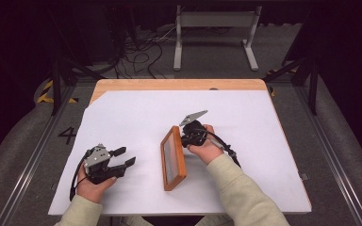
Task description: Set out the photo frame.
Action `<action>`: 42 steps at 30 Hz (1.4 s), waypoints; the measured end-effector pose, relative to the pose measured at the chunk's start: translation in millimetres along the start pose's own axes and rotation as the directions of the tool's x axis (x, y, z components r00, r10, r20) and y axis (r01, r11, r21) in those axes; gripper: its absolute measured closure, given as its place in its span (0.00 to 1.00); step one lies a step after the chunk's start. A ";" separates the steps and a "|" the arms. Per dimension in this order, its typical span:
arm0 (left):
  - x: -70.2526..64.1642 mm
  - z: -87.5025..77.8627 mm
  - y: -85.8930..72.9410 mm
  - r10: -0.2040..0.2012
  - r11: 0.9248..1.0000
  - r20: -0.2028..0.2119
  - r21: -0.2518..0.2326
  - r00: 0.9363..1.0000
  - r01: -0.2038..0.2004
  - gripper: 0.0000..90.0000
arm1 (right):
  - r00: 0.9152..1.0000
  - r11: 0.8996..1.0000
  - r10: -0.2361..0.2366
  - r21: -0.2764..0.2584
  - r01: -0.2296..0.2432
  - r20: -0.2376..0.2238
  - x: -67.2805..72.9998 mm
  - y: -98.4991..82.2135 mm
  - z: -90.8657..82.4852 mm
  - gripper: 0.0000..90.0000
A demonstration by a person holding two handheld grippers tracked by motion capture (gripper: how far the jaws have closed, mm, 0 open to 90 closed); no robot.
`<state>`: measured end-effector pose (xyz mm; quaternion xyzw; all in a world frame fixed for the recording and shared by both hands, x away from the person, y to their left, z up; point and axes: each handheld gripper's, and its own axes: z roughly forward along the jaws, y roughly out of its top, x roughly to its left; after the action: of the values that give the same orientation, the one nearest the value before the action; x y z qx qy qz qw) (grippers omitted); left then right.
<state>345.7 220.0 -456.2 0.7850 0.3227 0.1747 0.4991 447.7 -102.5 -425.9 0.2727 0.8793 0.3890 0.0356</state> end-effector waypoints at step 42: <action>3.9 8.9 3.3 -0.020 1.000 -0.010 0.018 1.000 0.021 0.43 | 0.989 0.990 0.105 0.081 -0.114 0.101 65.1 24.9 -56.3 0.18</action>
<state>354.9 215.8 -457.3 0.7852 0.3346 0.1705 0.4924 388.2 -93.3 -359.6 0.3404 0.8763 0.3381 0.0447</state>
